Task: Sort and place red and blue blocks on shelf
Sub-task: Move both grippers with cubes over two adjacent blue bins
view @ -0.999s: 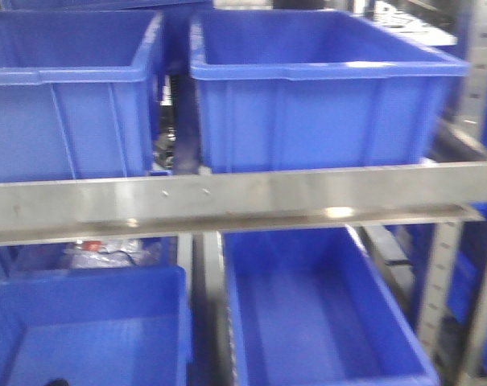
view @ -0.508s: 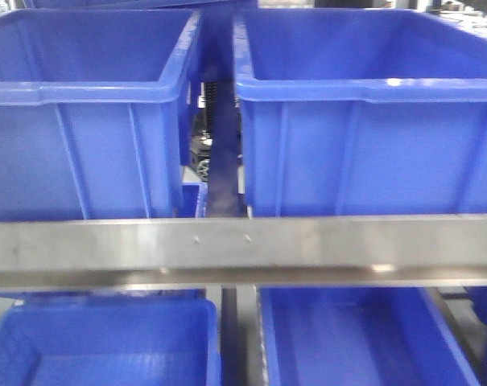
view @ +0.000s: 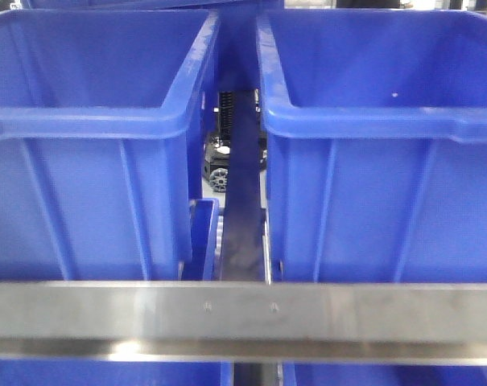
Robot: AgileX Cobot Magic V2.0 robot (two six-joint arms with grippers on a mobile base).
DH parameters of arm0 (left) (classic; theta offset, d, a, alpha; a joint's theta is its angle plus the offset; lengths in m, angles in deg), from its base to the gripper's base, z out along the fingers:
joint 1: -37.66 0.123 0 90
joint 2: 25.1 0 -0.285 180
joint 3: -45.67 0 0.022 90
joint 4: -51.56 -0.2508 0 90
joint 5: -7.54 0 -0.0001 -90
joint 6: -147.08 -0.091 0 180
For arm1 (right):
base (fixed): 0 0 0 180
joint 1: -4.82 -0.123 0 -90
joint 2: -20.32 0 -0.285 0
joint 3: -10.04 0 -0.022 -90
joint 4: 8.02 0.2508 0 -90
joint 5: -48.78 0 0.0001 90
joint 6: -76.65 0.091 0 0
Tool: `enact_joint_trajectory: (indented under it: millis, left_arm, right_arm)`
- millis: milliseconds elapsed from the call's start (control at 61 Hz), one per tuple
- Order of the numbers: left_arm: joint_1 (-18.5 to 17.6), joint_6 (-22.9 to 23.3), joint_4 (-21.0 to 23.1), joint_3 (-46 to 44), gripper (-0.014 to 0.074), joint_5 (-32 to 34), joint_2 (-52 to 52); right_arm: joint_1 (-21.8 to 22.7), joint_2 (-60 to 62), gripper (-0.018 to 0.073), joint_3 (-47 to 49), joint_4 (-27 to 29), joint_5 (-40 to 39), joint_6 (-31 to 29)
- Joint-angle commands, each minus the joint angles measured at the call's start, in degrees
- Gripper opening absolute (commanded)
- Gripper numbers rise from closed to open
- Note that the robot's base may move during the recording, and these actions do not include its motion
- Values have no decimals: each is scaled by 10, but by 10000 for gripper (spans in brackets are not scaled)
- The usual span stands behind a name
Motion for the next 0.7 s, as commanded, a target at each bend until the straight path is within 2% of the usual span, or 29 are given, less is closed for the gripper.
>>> enact_joint_trajectory:
  millis: [0, 688]
  left_arm:
    - [0, 2, 3, -16, 135, 51, -2]
    - [0, 2, 3, -16, 135, 51, -2]
  right_arm:
    - [4, -6, 57, 16, -3, -48, -5]
    - [4, -6, 57, 16, -3, -48, -5]
